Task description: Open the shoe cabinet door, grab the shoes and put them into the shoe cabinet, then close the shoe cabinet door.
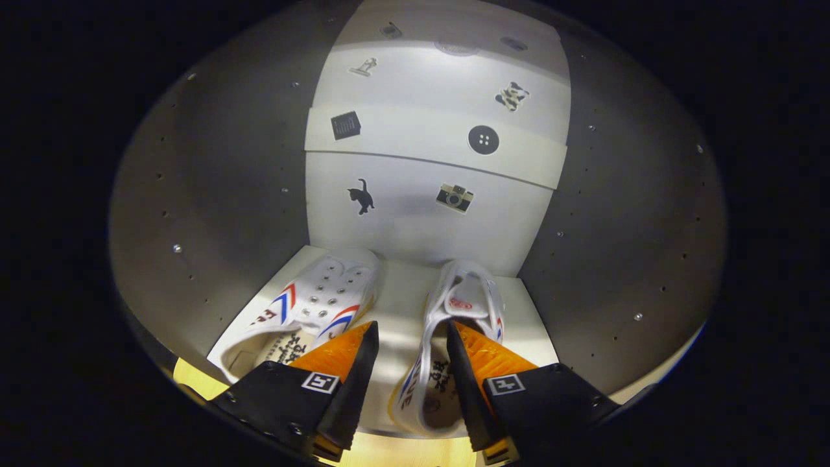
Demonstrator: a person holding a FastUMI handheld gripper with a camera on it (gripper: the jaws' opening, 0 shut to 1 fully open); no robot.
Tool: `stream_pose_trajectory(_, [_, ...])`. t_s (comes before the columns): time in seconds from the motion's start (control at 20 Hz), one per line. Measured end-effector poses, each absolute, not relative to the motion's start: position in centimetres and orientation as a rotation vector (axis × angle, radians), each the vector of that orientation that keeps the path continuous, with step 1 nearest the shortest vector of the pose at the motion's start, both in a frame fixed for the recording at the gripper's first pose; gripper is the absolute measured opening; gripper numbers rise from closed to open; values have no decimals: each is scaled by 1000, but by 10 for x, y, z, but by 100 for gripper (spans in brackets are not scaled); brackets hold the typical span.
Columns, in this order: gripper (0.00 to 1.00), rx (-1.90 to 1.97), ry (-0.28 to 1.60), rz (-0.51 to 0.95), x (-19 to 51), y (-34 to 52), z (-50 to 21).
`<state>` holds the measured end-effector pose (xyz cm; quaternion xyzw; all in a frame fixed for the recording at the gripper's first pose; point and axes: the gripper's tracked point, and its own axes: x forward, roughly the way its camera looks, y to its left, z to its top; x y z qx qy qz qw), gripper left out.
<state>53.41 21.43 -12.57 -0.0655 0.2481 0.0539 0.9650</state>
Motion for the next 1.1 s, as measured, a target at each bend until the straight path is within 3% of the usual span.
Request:
stream_pose_trajectory(0.15, [96, -141, 456, 93, 500, 210, -112])
stream_pose_trajectory(0.2, [98, -131, 438, 87, 487, 209, -107])
stream_pose_trajectory(0.85, [98, -41, 73, 171, 273, 217, -31])
stream_pose_trajectory(1.1, [98, 8, 151, 227, 191, 220, -63])
